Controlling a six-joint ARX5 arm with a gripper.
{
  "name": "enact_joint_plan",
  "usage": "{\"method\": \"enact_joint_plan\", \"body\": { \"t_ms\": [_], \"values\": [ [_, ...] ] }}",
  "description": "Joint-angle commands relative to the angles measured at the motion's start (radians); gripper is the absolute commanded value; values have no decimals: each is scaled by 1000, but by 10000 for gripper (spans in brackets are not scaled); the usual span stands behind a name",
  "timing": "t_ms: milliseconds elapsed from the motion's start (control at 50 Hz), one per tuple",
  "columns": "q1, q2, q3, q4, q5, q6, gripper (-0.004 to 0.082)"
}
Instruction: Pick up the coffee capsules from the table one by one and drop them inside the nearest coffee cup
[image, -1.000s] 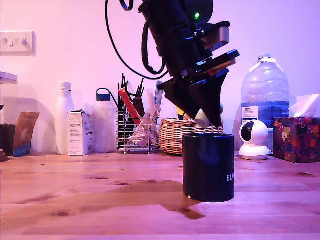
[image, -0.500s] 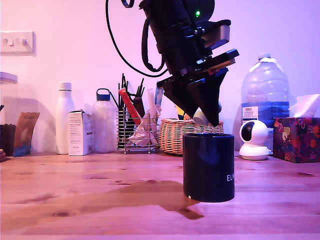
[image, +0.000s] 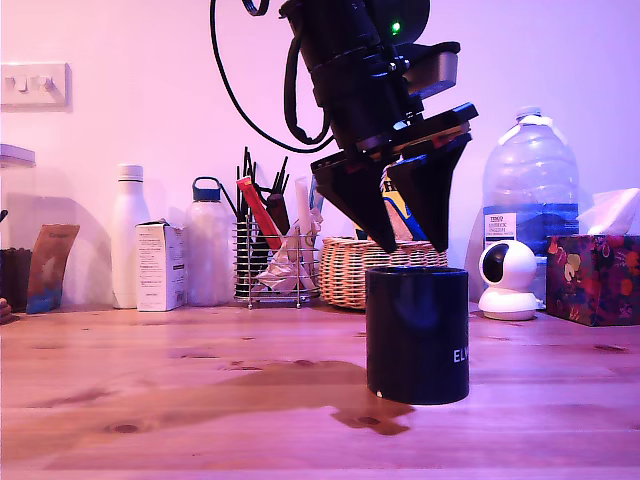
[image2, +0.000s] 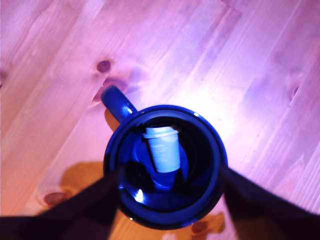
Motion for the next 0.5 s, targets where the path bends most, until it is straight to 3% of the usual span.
{"method": "enact_joint_plan", "body": {
  "t_ms": [0, 80, 240, 480],
  "values": [
    [-5, -4, 9, 2, 1, 9, 625],
    [-5, -25, 9, -1, 2, 8, 451],
    [1, -85, 9, 3, 7, 9, -34],
    [23, -177, 8, 0, 37, 20, -16]
  ]
}}
